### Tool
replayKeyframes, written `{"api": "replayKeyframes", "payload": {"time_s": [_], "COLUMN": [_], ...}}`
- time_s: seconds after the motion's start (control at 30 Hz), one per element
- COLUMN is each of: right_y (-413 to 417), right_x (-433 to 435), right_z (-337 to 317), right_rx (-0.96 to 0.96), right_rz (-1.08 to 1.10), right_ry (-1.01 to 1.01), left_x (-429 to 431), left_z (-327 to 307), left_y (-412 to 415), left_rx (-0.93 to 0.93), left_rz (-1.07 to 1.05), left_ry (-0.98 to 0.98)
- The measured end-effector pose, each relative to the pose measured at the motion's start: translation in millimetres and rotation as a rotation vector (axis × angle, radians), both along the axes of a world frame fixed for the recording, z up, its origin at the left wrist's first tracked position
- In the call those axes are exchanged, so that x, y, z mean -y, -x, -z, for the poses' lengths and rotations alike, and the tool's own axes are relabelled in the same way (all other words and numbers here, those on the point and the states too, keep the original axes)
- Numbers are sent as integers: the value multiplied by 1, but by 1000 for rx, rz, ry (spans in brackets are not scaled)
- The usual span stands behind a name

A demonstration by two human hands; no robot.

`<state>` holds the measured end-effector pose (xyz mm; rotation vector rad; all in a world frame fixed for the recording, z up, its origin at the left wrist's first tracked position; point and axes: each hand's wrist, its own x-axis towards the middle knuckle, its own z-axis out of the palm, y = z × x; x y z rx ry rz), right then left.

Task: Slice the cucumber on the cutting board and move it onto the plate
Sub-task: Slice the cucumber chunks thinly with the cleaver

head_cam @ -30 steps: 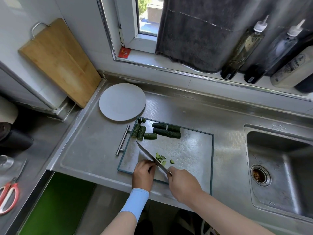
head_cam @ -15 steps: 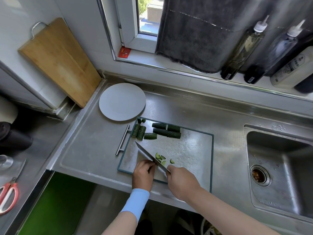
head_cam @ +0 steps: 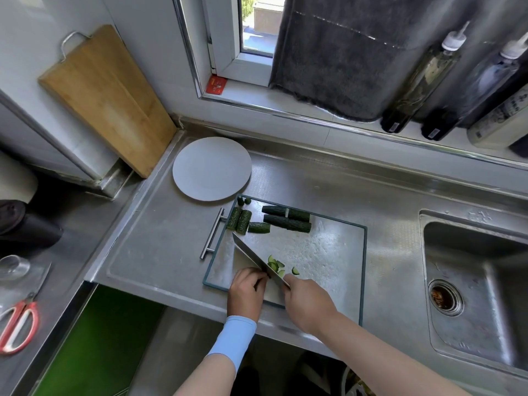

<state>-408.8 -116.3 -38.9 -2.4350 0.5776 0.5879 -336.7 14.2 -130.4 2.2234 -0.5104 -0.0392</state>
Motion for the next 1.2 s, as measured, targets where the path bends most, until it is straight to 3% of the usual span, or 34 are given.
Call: {"api": "replayKeyframes", "payload": {"time_s": [0.6, 0.8, 0.9, 0.97, 1.07, 1.13, 1.2], "right_y": [14, 29, 38, 43, 48, 47, 46], "right_x": [51, 90, 103, 110, 117, 117, 118], "right_z": [-13, -21, -26, -27, -27, -27, -25], "right_rx": [-6, 80, 168, 237, 275, 310, 338], "right_rz": [119, 150, 71, -17, -140, -198, -231], "right_ry": [-93, -73, 16, 156, 337, 404, 425], "left_x": [26, 71, 73, 65, 50, 46, 51], "left_z": [-17, -34, -51, -64, -85, -100, -113], "left_y": [-13, -18, -28, -40, -59, -65, -62], "left_rx": [-38, -252, -389, -458, -404, -294, -290], "left_rz": [102, 212, 134, -83, -433, -376, -94], "left_ry": [-144, -209, -216, -131, 84, 124, 60]}}
